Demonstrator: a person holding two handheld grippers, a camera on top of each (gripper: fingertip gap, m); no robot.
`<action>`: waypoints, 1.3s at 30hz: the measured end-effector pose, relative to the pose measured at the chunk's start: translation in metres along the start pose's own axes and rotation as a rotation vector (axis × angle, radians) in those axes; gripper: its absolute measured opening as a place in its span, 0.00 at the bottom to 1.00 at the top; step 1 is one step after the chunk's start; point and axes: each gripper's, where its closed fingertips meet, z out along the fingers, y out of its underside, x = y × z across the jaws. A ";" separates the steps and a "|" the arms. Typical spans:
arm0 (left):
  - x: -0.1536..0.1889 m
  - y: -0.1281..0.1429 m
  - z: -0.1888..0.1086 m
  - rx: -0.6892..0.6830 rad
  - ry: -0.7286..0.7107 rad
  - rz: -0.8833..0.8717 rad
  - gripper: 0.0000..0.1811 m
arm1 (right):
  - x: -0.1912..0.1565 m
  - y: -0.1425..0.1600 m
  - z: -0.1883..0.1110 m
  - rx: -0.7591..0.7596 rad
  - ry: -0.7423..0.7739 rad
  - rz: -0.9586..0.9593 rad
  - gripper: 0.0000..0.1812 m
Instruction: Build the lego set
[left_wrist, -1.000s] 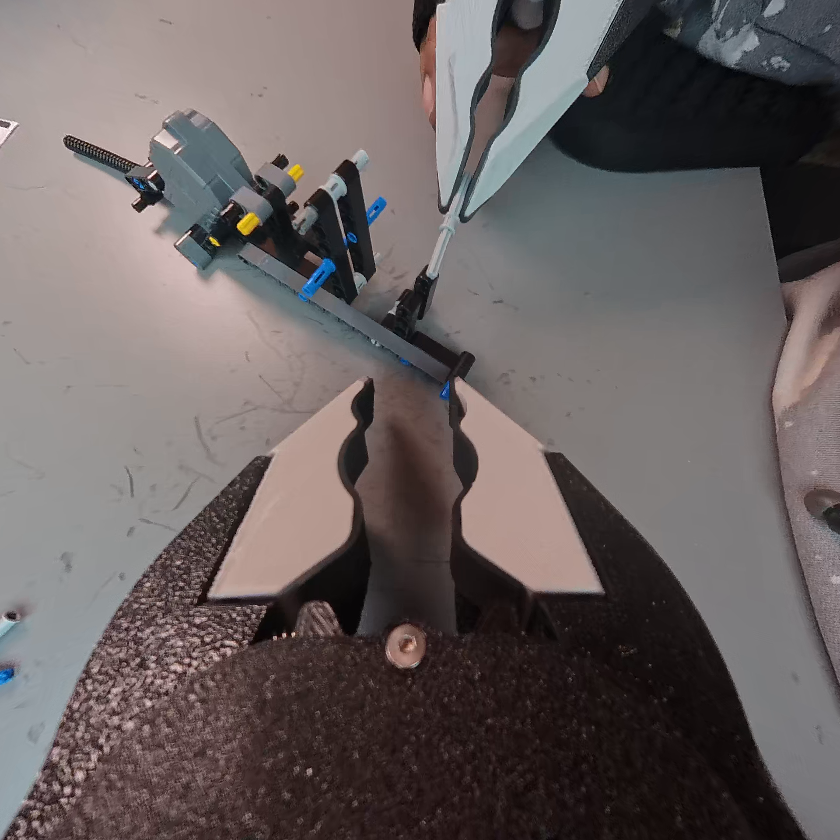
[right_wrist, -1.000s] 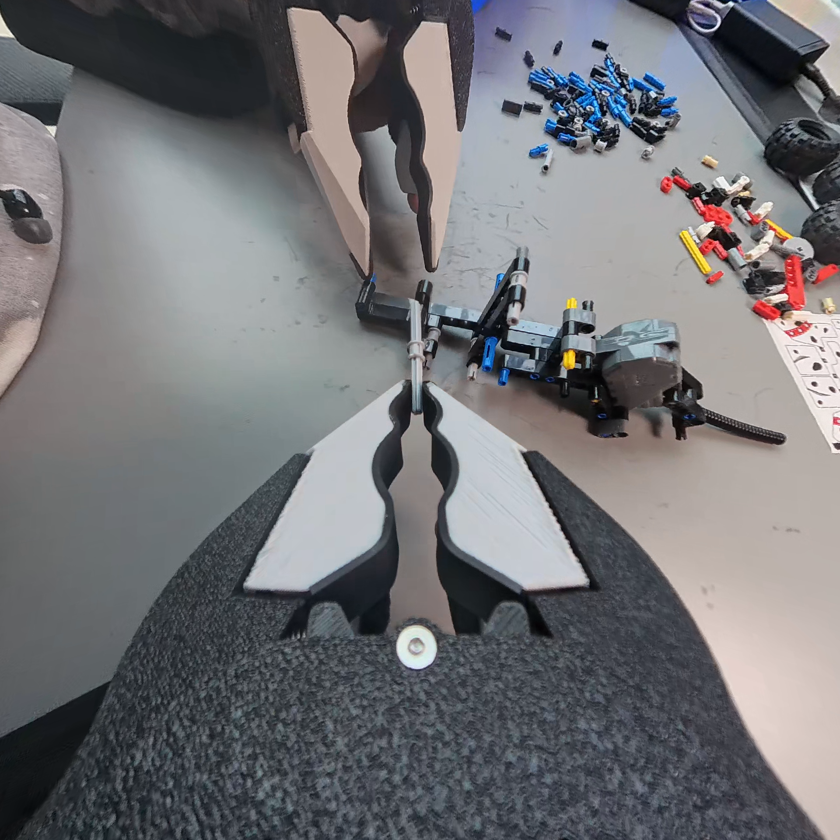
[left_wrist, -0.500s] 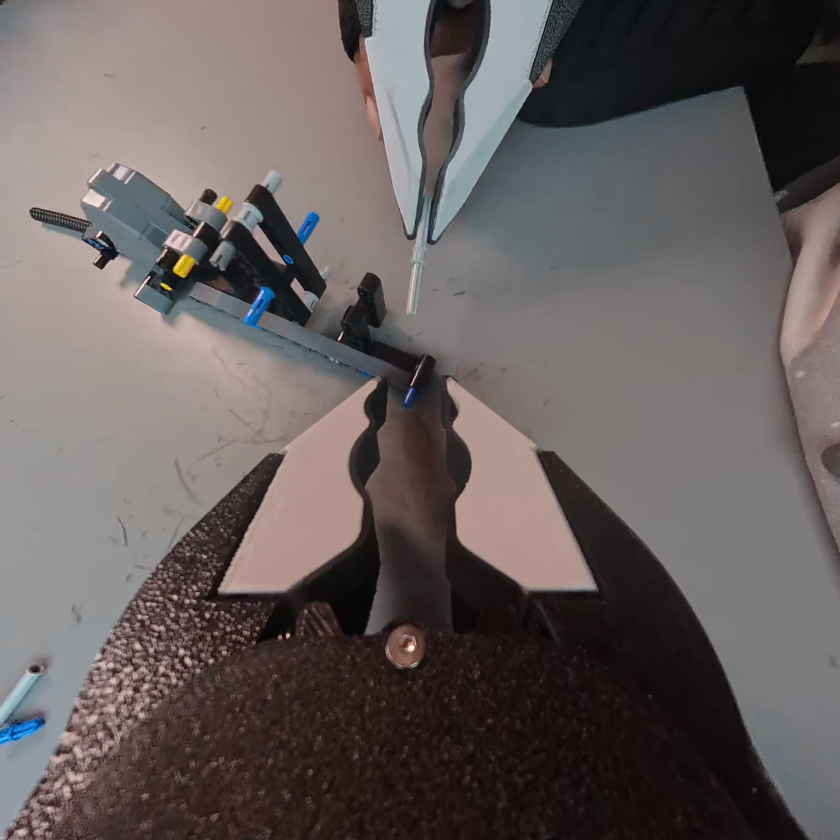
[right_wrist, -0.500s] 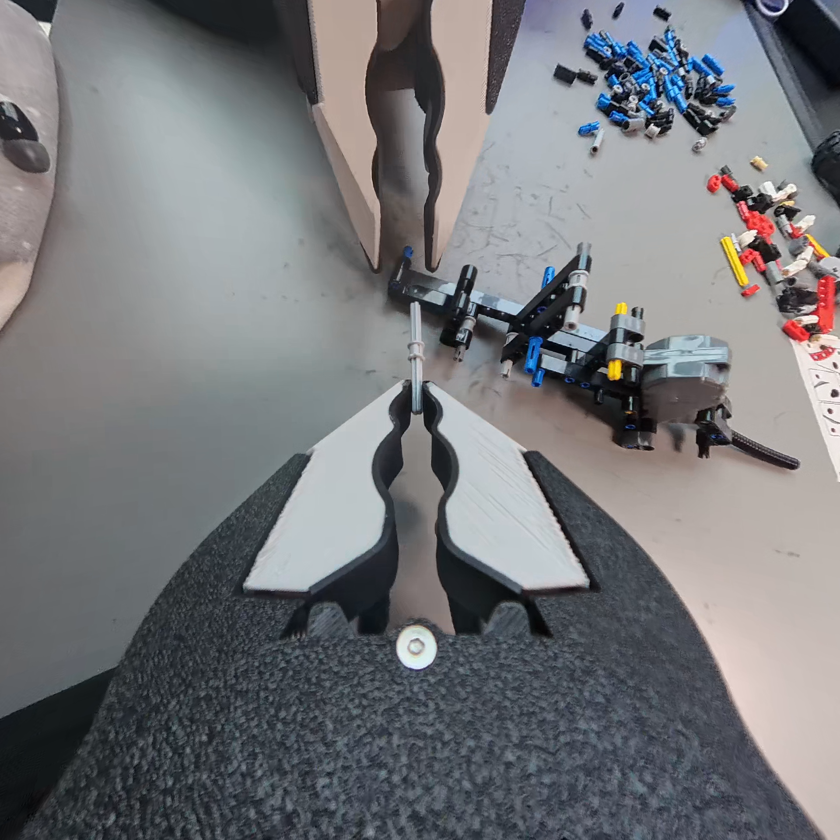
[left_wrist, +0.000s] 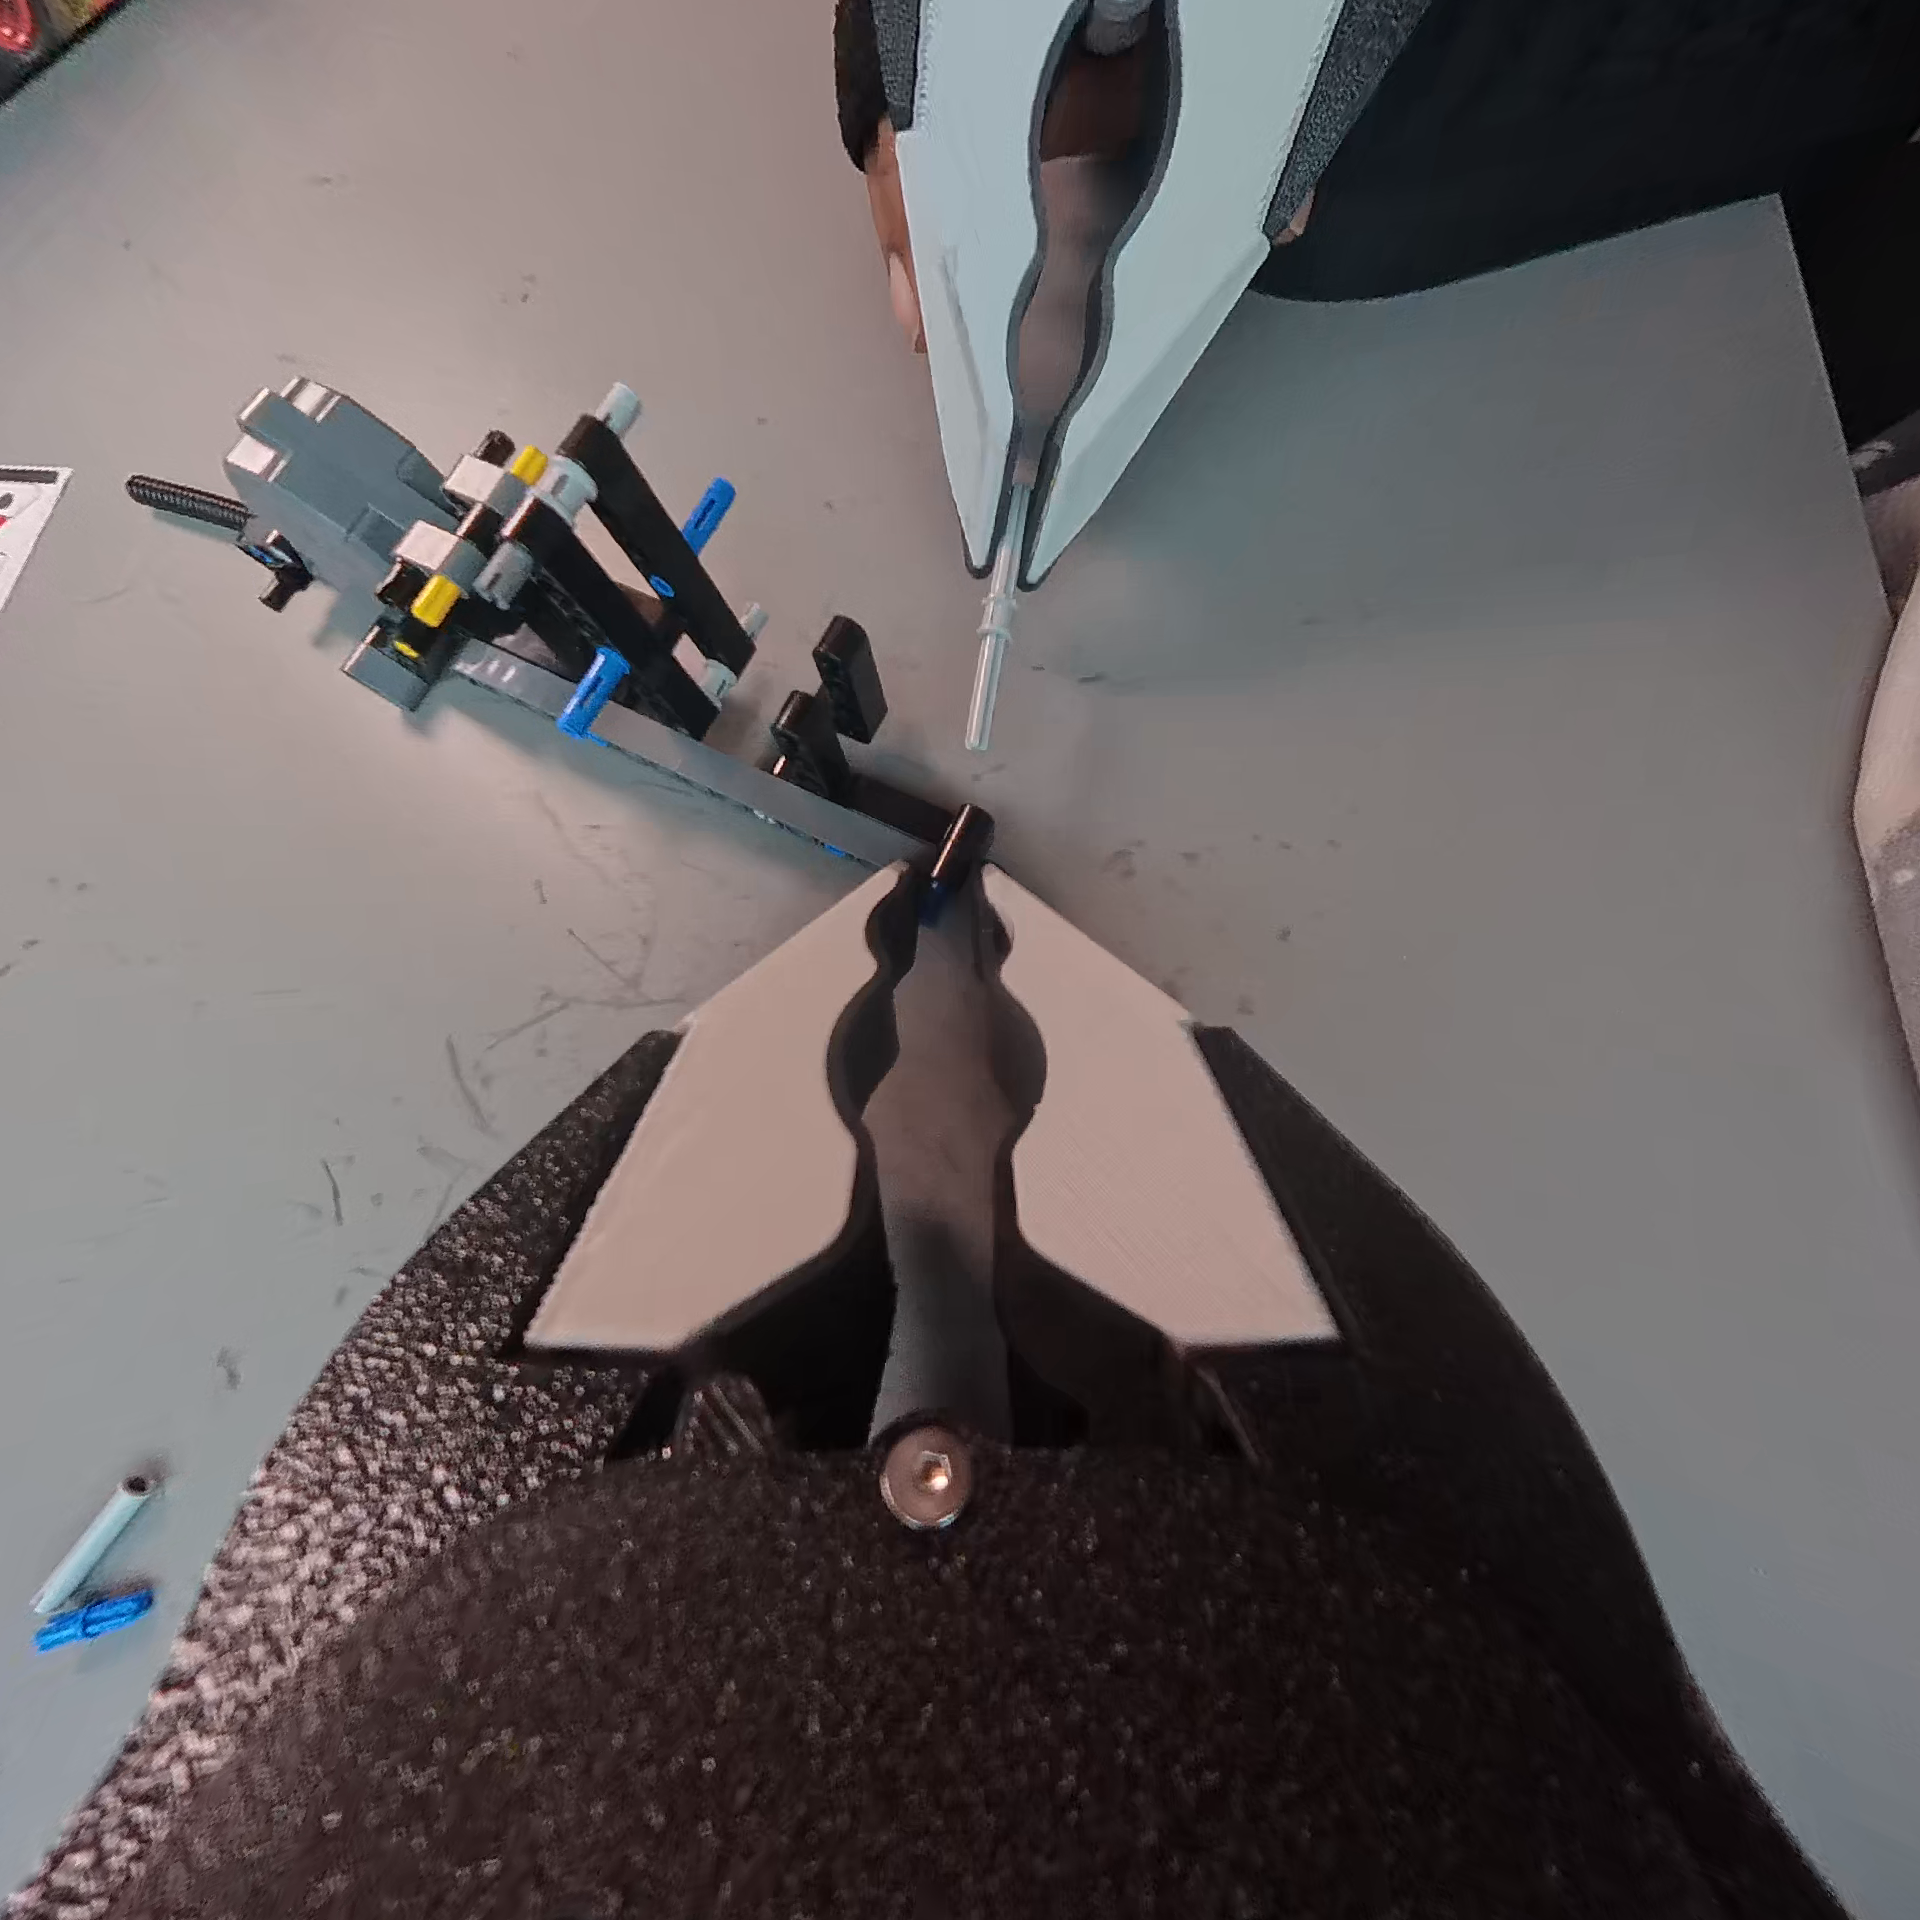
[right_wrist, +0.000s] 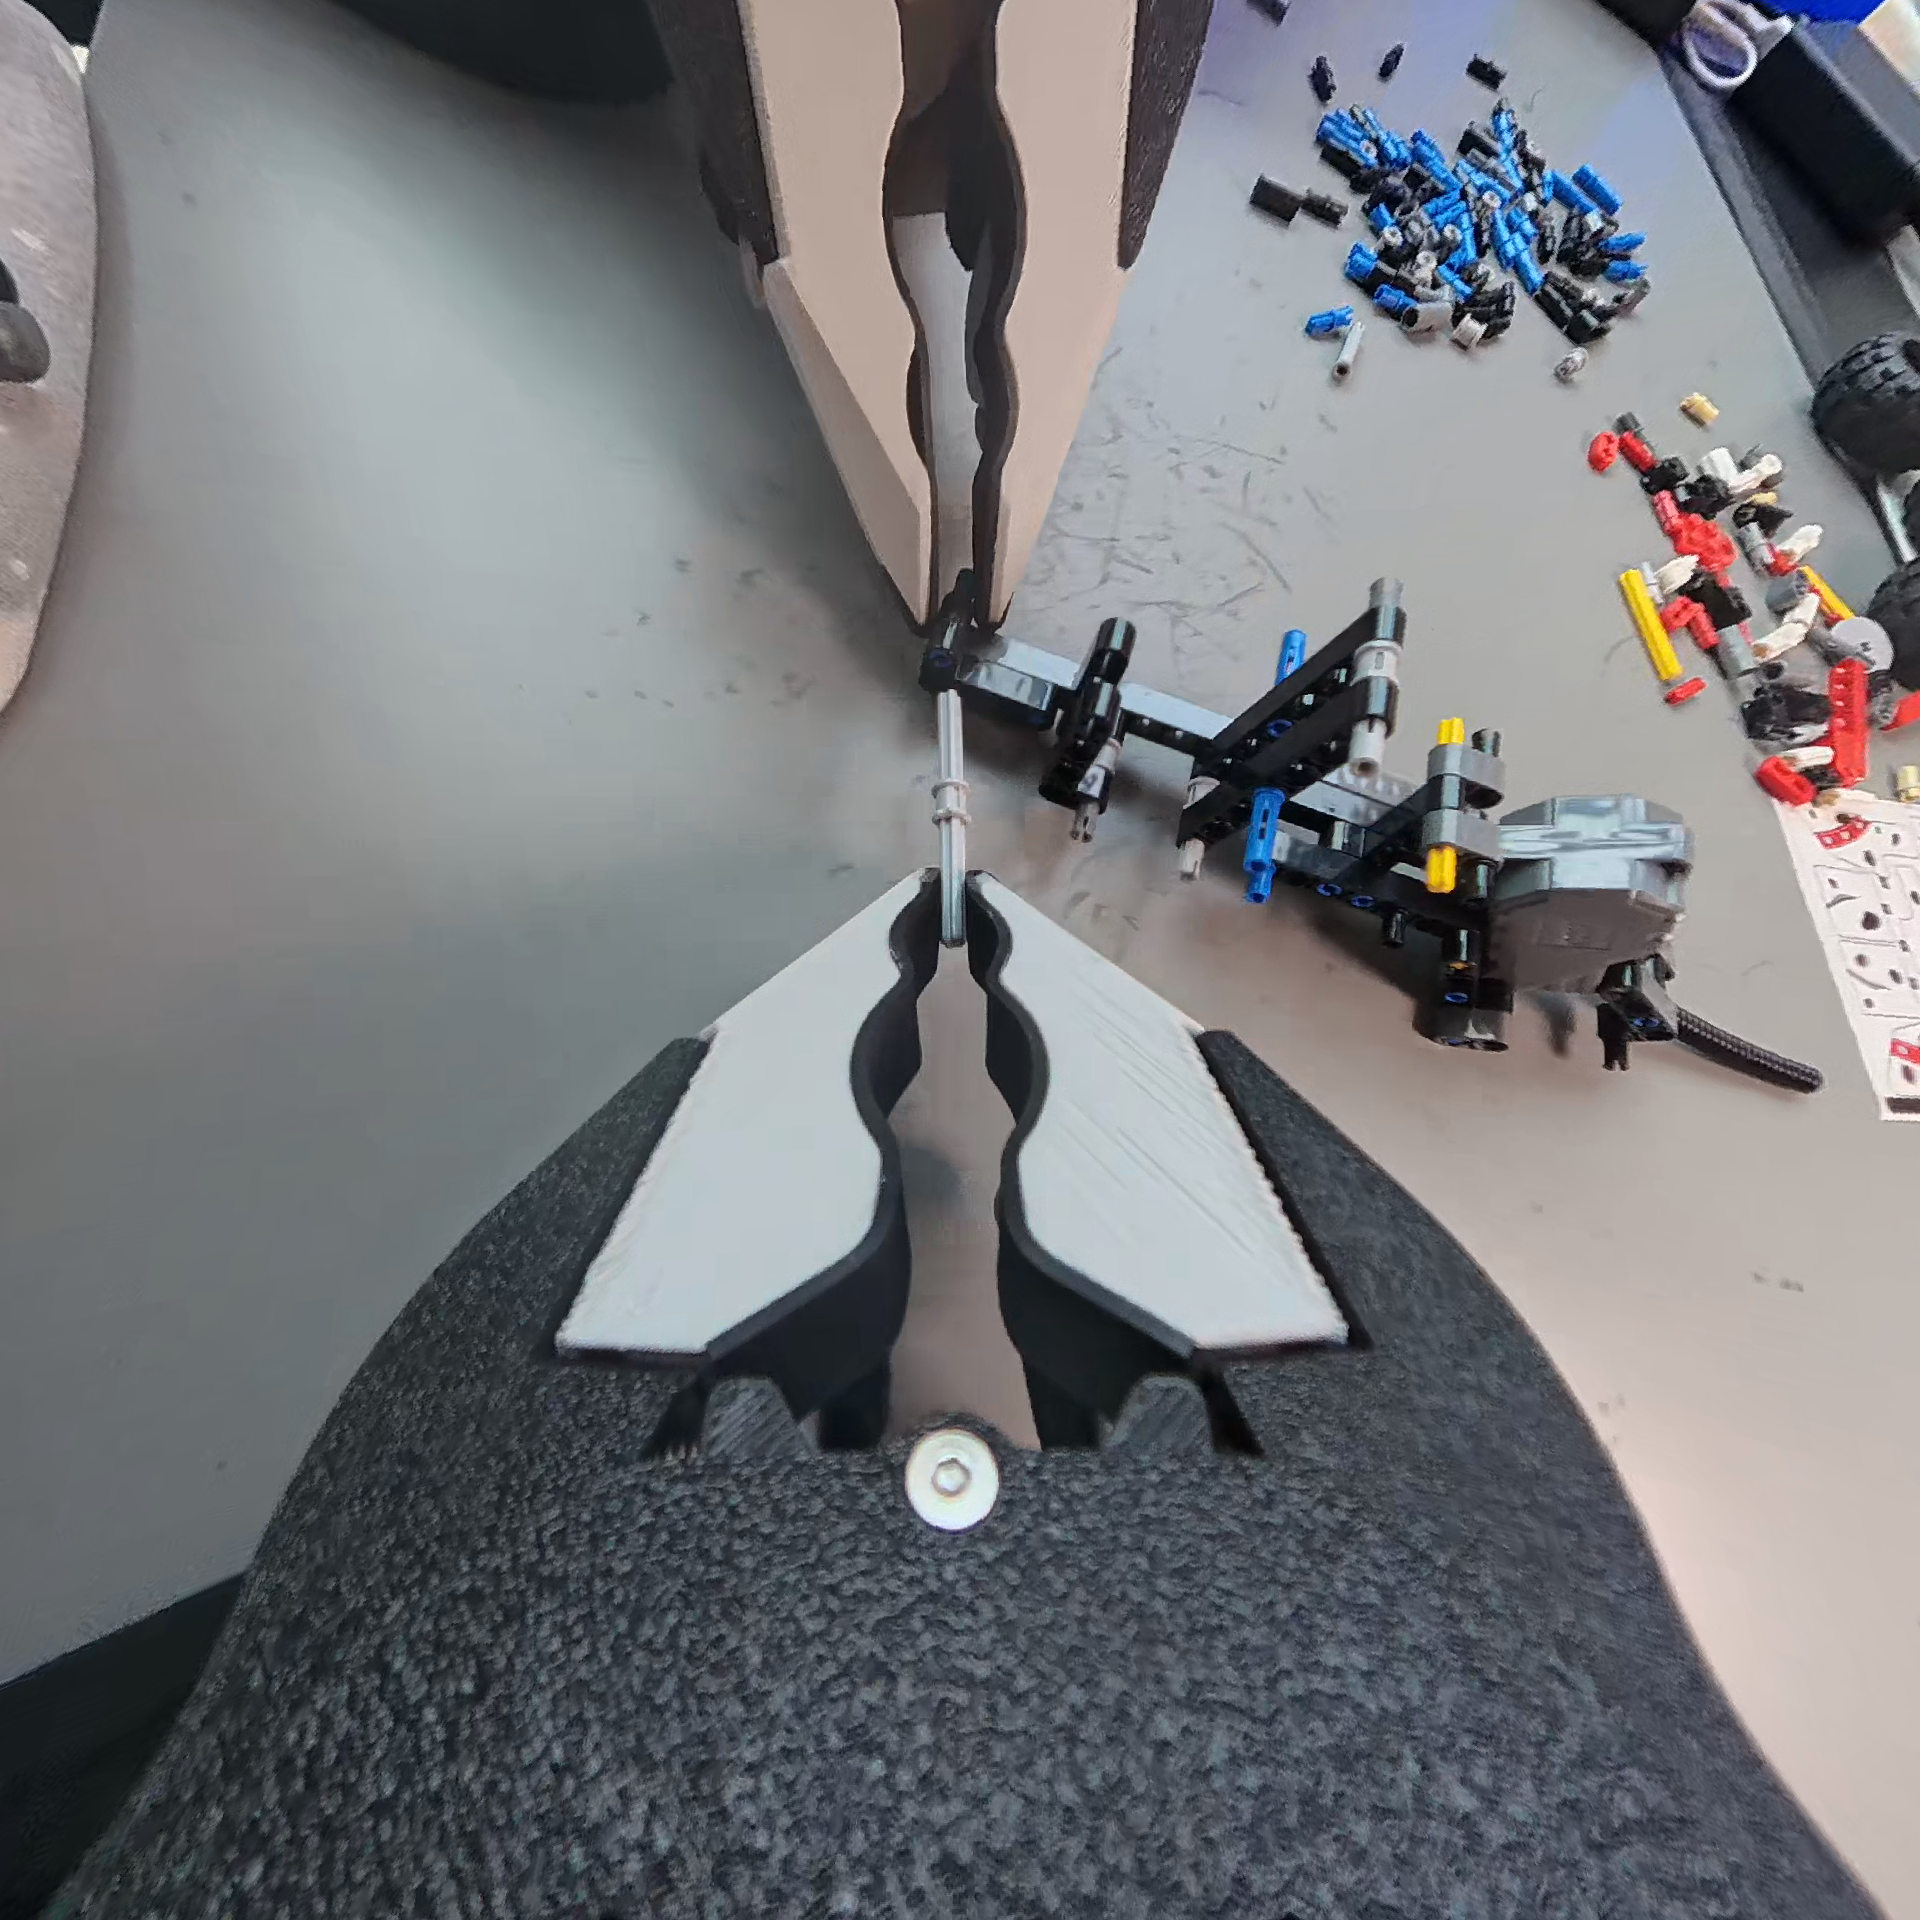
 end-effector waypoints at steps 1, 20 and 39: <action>-0.003 -0.002 -0.002 0.010 -0.013 -0.006 0.07 | 0.001 -0.005 -0.001 0.027 0.005 -0.001 0.02; -0.010 -0.033 -0.052 0.342 0.138 -0.183 0.06 | 0.010 -0.043 -0.004 0.256 0.013 0.073 0.02; -0.005 -0.039 -0.059 0.420 0.231 -0.209 0.06 | 0.007 -0.052 -0.001 0.254 0.031 0.059 0.02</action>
